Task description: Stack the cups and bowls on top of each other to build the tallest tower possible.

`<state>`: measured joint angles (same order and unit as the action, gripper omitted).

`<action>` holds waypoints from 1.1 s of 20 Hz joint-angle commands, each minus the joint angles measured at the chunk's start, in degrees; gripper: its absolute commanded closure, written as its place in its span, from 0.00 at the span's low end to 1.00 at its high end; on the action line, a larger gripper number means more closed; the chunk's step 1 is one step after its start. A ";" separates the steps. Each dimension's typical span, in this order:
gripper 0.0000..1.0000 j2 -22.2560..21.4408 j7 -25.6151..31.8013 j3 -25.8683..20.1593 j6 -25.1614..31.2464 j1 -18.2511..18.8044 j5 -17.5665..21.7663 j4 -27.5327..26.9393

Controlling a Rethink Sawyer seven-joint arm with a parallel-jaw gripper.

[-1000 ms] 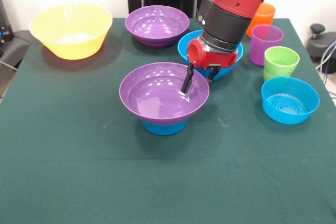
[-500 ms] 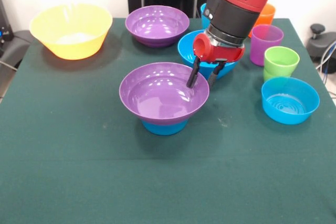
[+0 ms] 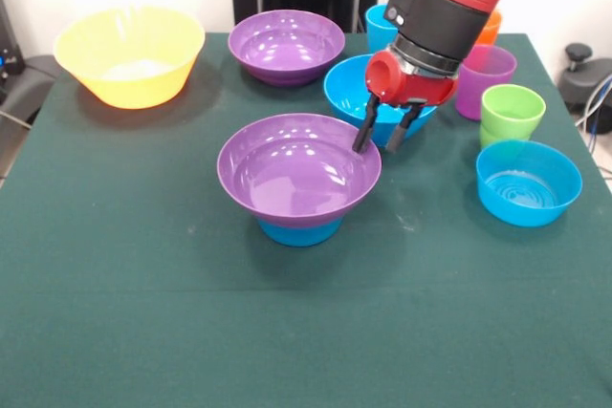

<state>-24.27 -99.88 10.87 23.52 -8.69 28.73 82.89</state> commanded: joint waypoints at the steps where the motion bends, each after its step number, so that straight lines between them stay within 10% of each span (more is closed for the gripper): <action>1: 0.00 1.45 -5.39 -2.13 7.53 -1.54 -1.91 -0.03; 22: 0.00 -7.19 -1.32 -4.17 14.25 -1.05 -6.07 5.32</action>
<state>-28.85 -99.88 13.13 31.59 -11.11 25.21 84.25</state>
